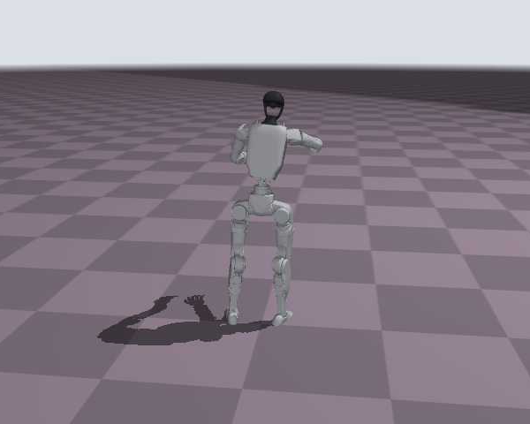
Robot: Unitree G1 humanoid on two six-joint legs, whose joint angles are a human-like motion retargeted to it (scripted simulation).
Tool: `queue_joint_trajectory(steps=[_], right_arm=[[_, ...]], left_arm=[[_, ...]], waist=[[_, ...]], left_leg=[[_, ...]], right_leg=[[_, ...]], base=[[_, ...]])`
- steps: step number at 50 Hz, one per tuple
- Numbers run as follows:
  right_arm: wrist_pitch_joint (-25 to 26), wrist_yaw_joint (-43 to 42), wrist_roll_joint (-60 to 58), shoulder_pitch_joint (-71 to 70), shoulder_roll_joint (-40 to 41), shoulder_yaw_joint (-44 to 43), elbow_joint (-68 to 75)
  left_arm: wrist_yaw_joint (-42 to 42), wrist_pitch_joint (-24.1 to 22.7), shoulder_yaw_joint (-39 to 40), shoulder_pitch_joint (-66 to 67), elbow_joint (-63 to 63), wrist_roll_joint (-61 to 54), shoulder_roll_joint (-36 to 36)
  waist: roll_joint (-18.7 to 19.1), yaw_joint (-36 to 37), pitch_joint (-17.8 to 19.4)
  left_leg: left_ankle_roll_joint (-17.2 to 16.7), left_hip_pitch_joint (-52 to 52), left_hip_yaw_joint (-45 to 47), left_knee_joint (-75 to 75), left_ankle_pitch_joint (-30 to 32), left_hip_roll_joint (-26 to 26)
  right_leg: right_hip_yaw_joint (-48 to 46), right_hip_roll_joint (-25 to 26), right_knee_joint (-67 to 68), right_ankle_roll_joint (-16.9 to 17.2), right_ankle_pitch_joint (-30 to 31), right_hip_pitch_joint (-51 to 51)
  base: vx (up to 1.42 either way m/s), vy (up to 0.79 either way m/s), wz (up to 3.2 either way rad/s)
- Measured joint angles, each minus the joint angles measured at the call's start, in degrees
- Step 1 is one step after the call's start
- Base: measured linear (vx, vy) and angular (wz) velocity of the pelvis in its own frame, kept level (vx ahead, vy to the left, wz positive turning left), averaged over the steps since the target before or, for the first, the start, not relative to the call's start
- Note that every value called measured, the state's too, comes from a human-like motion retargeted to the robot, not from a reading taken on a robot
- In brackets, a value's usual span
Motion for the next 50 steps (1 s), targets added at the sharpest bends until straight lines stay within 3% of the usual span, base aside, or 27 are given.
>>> queue_joint_trajectory(steps=[5,9,15,22,26,29,35,38,41,45,50], right_arm=[[-0.1,-0.7,-2.7,0.9,0.6,-2.1,-2.0],[-0.1,-0.9,-3.3,2.0,-0.4,-2.2,-3.3],[-0.4,0.8,-1.6,2.9,-1.5,-0.9,-3.1],[-1.3,2.7,2.8,-1.1,-0.7,4.4,-0.1],[-1.0,2.8,3.4,-2.4,1.1,4.9,1.4],[-1.0,2.3,1.9,-2.9,2.4,3.6,1.8],[-0.9,0.6,-2.3,-1.9,5.7,-0.3,2.2],[-0.8,0.0,-3.7,-1.4,6.0,-1.0,2.0],[-0.8,-0.2,-4.8,-0.1,5.8,-1.0,2.0],[-1.2,0.1,-4.1,2.0,5.0,-0.8,2.1],[-2.8,1.3,-1.6,1.9,3.1,1.8,2.9]], left_arm=[[-8.6,-1.1,2.9,26.2,-20.6,-1.7,3.1],[-8.7,-1.2,4.0,30.3,-25.0,-1.6,4.5],[-2.2,0.6,3.1,8.7,-16.5,2.9,3.4],[2.2,6.6,-0.6,-24.3,21.4,9.8,0.7],[3.7,7.8,-0.5,-27.9,30.1,8.2,0.7],[4.9,5.1,3.3,-19.6,19.9,8.6,1.7],[-0.2,-1.0,8.7,13.6,-14.1,7.7,3.3],[-3.3,-2.0,8.8,26.3,-22.5,5.4,3.7],[-3.0,-1.7,7.5,30.5,-25.6,3.6,4.0],[0.8,-0.1,4.3,20.5,-22.6,2.6,5.5],[3.3,2.6,-2.1,-7.8,-0.1,5.3,6.0]], waist=[[0.1,0.8,1.4],[-0.1,0.8,1.2],[-1.1,-1.2,-0.3],[-2.3,-2.6,-1.1],[-2.6,-1.6,-1.2],[-2.4,-0.4,-0.2],[-2.6,1.2,1.8],[-2.9,1.5,2.5],[-3.0,0.9,2.4],[-3.2,-0.9,1.3],[-3.5,-3.4,0.2]], left_leg=[[0.0,1.9,2.2,0.0,-0.5,-1.1],[0.0,2.1,2.0,1.8,-1.7,-1.7],[0.5,2.3,-0.7,1.3,-1.4,-2.4],[1.2,1.8,-2.3,0.0,-0.4,-1.6],[1.6,1.9,-0.8,0.0,-0.6,-0.7],[1.5,2.7,1.1,0.0,-0.8,-0.1],[0.6,4.5,5.0,0.9,-1.9,0.5],[0.5,4.5,5.7,2.6,-2.9,0.3],[1.3,4.3,5.0,3.8,-3.8,-1.0],[2.1,3.9,2.2,3.6,-3.6,-2.8],[2.1,3.5,-1.7,1.1,-1.6,-3.8]], right_leg=[[2.4,-0.7,-1.5,0.0,0.2,1.5],[2.7,-1.9,-2.0,0.0,-0.1,2.9],[0.4,-3.1,-1.1,0.0,-0.9,4.0],[-1.4,-2.4,0.2,0.0,-1.4,3.1],[-0.2,-1.3,-0.1,0.0,-1.0,2.4],[1.4,-0.3,-0.5,0.0,-0.6,2.4],[5.0,0.9,-1.5,0.0,0.1,3.0],[5.8,0.5,-1.7,0.0,0.2,3.3],[6.0,-1.4,-1.6,0.0,-0.7,4.1],[4.0,-3.8,-0.9,0.0,-1.8,4.9],[0.1,-4.9,-0.2,0.0,-2.4,5.3]], base=[[0.06,0.04,-0.37],[0.06,0.05,0.03],[0.0,0.04,0.4],[-0.03,0.0,0.18],[-0.03,-0.05,-0.36],[-0.01,-0.07,-0.59],[0.02,-0.04,-0.57],[0.02,0.01,-0.18],[0.04,0.16,0.23],[0.0,0.13,0.65],[-0.04,0.03,0.73]])
